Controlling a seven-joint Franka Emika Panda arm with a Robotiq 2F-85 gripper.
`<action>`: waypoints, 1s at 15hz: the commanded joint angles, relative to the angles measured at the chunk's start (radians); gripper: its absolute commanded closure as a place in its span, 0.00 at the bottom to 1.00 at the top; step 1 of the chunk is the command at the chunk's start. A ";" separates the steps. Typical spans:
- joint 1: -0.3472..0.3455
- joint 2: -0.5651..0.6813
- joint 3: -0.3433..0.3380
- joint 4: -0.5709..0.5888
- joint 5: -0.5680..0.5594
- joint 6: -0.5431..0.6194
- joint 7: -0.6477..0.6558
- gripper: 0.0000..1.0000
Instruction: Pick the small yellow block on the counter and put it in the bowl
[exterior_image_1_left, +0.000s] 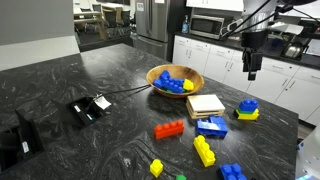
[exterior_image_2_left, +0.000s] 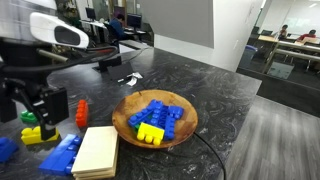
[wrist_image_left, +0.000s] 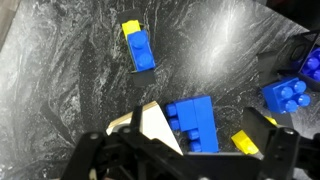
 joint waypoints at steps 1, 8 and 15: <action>0.031 0.080 0.084 0.053 -0.057 0.066 0.032 0.00; 0.075 0.174 0.159 0.084 -0.103 0.128 0.079 0.00; 0.078 0.182 0.165 0.099 -0.126 0.154 0.077 0.00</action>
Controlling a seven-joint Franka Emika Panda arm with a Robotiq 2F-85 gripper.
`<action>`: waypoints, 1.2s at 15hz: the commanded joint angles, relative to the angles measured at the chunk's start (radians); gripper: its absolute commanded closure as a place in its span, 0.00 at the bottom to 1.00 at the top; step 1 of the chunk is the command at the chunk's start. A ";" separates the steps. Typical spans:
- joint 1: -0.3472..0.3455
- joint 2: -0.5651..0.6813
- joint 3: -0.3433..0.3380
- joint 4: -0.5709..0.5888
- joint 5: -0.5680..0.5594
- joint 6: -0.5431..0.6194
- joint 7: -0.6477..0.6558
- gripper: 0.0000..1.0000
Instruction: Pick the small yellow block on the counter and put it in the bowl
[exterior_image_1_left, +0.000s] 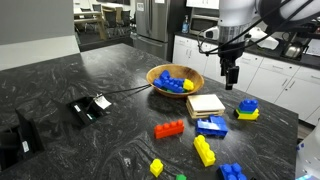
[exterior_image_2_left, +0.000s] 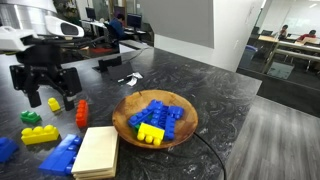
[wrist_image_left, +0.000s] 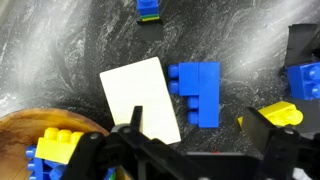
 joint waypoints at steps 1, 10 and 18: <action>0.012 0.022 0.021 0.019 -0.031 0.049 -0.001 0.00; 0.055 0.202 0.119 0.130 -0.062 0.161 0.218 0.00; 0.058 0.198 0.114 0.117 -0.048 0.176 0.207 0.00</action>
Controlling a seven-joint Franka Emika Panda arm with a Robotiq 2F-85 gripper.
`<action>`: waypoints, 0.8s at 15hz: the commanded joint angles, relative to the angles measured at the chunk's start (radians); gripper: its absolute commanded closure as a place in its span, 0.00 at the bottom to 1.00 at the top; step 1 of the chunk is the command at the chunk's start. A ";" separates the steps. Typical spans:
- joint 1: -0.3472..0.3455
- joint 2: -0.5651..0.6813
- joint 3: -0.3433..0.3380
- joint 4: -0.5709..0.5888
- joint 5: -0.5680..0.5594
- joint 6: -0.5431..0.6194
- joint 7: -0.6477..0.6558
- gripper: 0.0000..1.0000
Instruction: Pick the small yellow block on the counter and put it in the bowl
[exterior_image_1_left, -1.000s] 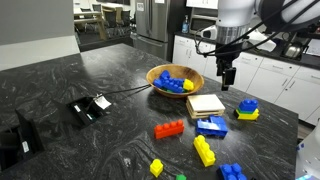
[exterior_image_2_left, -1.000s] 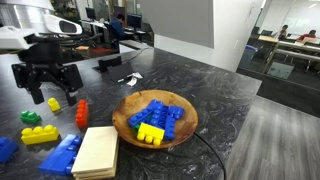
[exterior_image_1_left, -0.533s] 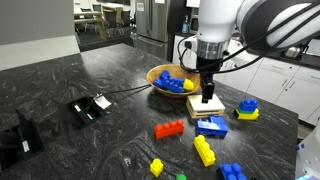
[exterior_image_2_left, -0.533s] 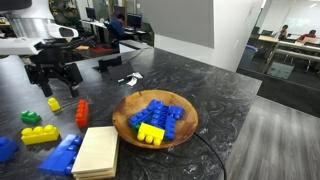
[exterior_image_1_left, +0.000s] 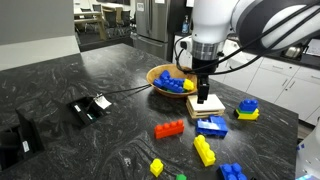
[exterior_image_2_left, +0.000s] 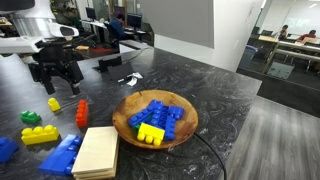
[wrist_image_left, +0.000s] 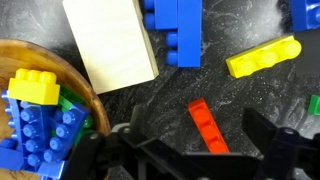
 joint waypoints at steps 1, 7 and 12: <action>-0.001 0.009 -0.007 0.010 0.032 0.010 0.008 0.00; 0.024 0.140 0.017 0.051 0.139 0.152 0.123 0.00; 0.069 0.211 0.035 0.071 0.078 0.166 0.223 0.00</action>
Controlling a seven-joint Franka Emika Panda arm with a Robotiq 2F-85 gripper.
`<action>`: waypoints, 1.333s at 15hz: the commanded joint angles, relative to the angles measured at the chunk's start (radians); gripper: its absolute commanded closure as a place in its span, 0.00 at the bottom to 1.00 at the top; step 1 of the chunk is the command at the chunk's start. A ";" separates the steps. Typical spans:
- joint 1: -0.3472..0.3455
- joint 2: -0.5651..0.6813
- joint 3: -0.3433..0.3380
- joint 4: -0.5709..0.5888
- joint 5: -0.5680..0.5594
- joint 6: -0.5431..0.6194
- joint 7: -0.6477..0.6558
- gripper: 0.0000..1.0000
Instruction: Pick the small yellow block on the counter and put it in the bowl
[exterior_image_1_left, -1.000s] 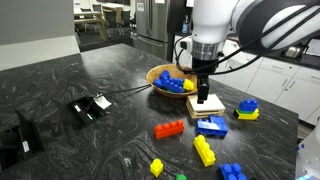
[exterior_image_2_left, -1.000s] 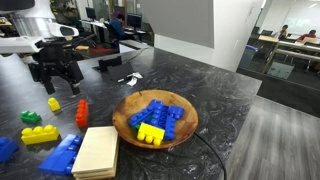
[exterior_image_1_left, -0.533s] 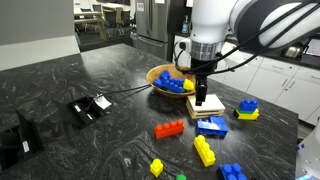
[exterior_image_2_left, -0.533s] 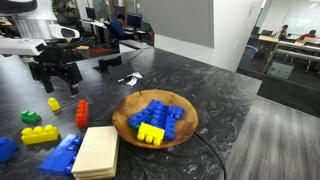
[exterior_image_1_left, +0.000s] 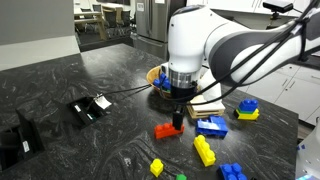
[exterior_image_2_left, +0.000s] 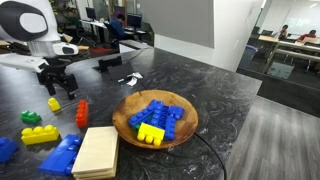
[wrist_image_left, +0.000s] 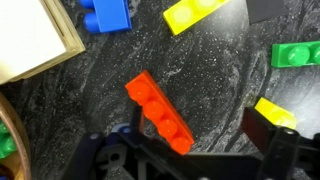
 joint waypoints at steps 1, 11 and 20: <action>0.016 0.015 -0.001 0.016 -0.019 -0.003 0.025 0.00; 0.041 0.065 0.013 0.061 -0.048 -0.018 -0.031 0.00; 0.110 0.138 0.067 0.109 -0.173 0.054 -0.360 0.00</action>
